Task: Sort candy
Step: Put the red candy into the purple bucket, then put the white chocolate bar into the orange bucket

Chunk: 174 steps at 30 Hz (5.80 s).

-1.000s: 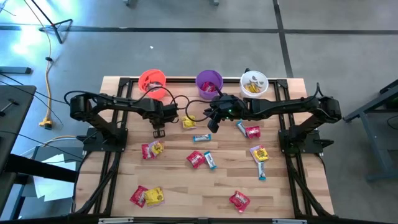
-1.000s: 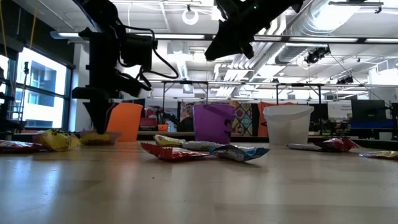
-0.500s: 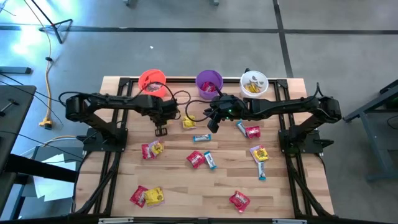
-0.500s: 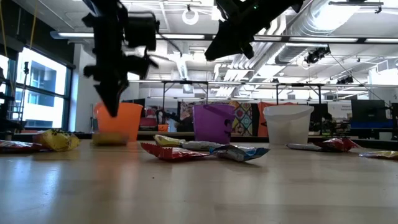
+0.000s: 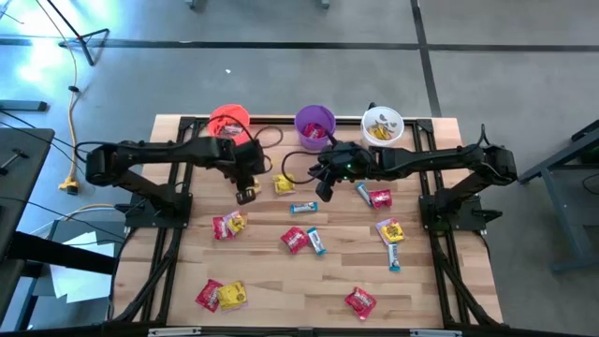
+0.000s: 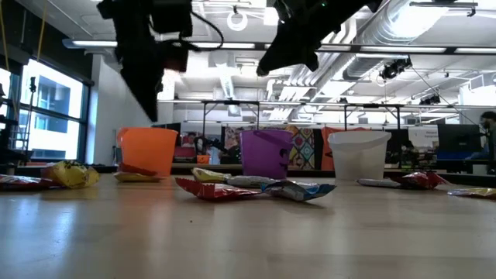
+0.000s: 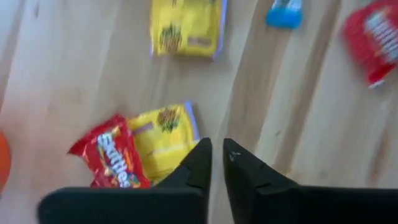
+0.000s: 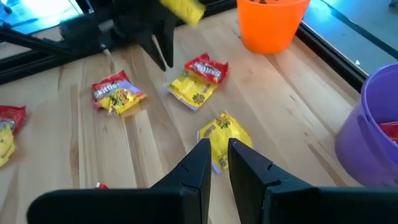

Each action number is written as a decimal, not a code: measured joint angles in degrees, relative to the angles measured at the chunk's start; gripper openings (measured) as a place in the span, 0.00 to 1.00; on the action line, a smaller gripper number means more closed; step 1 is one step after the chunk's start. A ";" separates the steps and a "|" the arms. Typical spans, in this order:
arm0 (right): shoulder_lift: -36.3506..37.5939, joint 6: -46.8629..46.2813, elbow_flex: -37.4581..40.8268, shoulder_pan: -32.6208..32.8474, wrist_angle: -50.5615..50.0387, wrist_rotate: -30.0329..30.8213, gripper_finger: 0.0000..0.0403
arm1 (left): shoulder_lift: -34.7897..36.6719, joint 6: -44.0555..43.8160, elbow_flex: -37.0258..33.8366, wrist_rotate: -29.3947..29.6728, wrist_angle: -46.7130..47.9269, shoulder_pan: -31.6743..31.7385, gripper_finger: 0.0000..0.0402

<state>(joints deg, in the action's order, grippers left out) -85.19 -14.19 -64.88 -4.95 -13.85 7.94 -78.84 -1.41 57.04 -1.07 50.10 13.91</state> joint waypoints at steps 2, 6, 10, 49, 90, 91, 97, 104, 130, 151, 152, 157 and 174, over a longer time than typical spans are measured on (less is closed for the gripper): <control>0.00 0.12 0.00 0.00 -0.20 0.02 0.12 | -0.30 0.04 -2.57 0.54 -1.18 -0.45 0.14; 0.00 -0.11 0.00 -0.02 -0.12 0.59 0.12 | -2.17 -0.74 -7.42 5.23 -5.09 -0.11 0.27; 0.02 0.13 0.00 -0.04 -0.07 0.60 0.12 | -4.90 -1.23 -8.70 12.30 -7.49 3.38 0.39; 0.87 0.32 0.00 -0.04 -0.40 0.79 0.12 | -7.49 -3.00 8.57 -0.60 -24.45 10.48 0.00; 5.81 0.76 0.02 -0.04 -2.64 4.08 0.12 | -40.40 -0.85 38.68 -7.36 -25.36 19.56 0.19; 5.81 0.76 0.02 -0.04 -2.64 4.09 0.12 | -40.34 -0.32 38.68 -7.35 -25.19 19.56 0.20; 5.81 0.23 0.02 -0.04 -2.64 4.09 0.12 | -37.20 3.43 38.68 -6.48 -24.34 19.86 0.24; 5.81 0.28 0.02 -0.04 -2.64 4.09 0.12 | -32.93 6.42 38.25 -4.88 -24.91 19.87 0.14; 11.89 -6.78 0.02 2.49 -18.76 2.61 0.12 | -11.16 -2.97 -1.25 5.24 -58.66 5.65 0.00; 12.26 -40.15 18.01 6.77 -35.89 -12.58 0.41 | 27.05 -14.54 -30.19 11.33 -49.34 0.28 0.00; 12.12 -41.95 18.76 7.83 -34.02 -14.06 0.43 | 27.67 -14.48 -30.19 11.34 -48.46 0.28 0.00; 11.67 -51.89 19.88 15.19 -32.83 -15.56 0.49 | 30.59 -12.39 -30.14 11.38 -44.52 0.35 0.00; 4.37 -94.99 20.81 38.77 -30.18 -25.14 0.49 | 31.29 -8.31 -30.12 11.28 -42.78 0.54 0.00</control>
<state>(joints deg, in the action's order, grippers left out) -80.82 -109.18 -44.07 33.82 -44.03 -17.19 -47.55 -9.72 26.92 10.20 7.32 14.45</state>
